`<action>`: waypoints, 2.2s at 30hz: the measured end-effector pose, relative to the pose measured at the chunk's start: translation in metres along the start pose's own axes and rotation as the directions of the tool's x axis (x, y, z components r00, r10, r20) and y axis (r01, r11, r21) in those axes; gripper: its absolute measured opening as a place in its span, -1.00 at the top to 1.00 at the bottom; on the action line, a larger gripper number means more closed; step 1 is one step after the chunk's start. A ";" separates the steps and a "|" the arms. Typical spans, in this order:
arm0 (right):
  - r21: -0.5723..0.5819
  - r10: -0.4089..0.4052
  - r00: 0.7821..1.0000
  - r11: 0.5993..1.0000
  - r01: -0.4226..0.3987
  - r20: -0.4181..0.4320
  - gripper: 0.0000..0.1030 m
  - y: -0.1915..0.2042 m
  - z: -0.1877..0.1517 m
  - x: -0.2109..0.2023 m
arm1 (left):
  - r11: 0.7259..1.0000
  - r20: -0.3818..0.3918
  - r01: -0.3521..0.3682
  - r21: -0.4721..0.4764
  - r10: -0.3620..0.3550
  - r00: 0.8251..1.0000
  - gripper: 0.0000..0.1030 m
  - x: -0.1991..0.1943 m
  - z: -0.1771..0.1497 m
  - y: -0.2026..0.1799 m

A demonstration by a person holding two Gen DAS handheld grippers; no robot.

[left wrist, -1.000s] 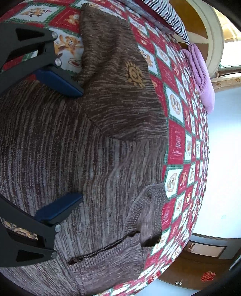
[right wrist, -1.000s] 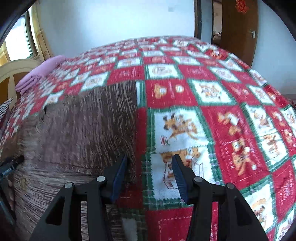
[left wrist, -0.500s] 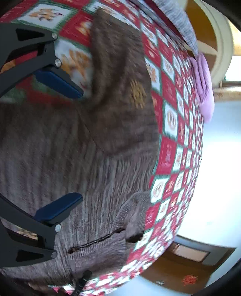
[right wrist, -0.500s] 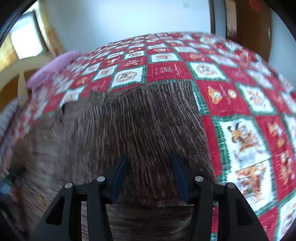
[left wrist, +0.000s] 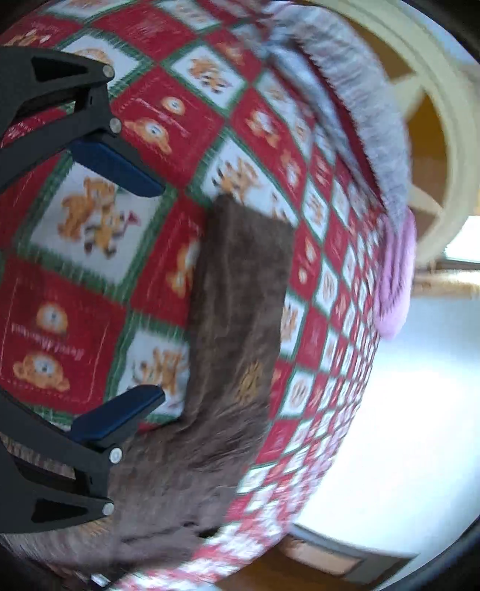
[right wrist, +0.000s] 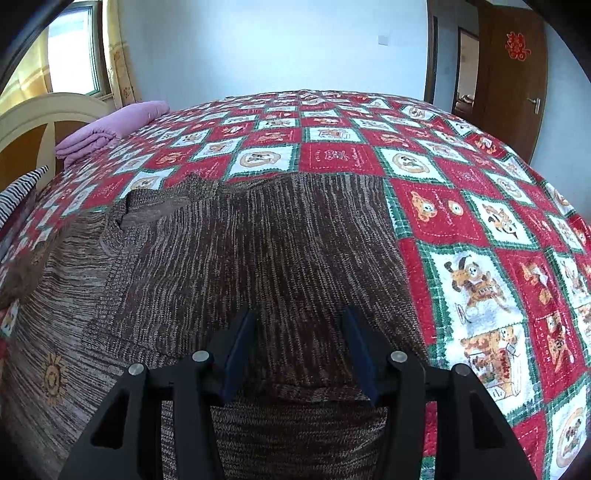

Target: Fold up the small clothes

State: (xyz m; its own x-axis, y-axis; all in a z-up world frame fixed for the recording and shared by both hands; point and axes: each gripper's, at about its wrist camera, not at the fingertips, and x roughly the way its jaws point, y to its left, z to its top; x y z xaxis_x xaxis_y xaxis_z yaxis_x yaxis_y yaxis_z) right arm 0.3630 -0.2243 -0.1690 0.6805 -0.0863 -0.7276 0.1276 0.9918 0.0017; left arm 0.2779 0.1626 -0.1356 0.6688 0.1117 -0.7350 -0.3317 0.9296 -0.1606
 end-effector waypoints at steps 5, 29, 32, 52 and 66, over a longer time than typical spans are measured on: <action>0.006 0.007 1.000 1.000 -0.007 0.005 -0.03 -0.002 0.000 -0.001 | 0.959 -0.019 0.126 -0.255 -0.136 0.991 -0.77 0.011 0.008 0.045; 0.004 0.009 1.000 1.000 -0.009 0.010 -0.06 -0.002 0.000 -0.001 | 0.880 -0.003 0.237 -0.412 -0.261 0.965 -0.40 0.079 0.036 0.059; 0.004 0.009 1.000 1.000 -0.009 0.011 -0.06 -0.002 0.000 -0.001 | 0.889 0.016 0.236 -0.393 -0.250 0.968 -0.40 0.081 0.038 0.059; 0.011 0.014 1.000 1.000 -0.014 0.017 -0.08 -0.003 0.002 -0.002 | 0.934 0.070 0.252 -0.253 -0.242 0.968 0.88 0.042 0.074 0.036; 0.014 0.018 1.000 1.000 -0.018 0.022 -0.10 -0.003 0.001 -0.002 | 0.944 0.142 0.326 0.059 -0.331 0.933 0.88 -0.018 0.088 -0.080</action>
State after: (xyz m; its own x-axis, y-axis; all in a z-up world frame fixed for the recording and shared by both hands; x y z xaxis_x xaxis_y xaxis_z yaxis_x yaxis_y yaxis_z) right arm 0.3620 -0.2276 -0.1671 0.6981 -0.0703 -0.7125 0.1253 0.9918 0.0249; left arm 0.3506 0.1170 -0.0515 0.8283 -0.1537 -0.5388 -0.0560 0.9342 -0.3524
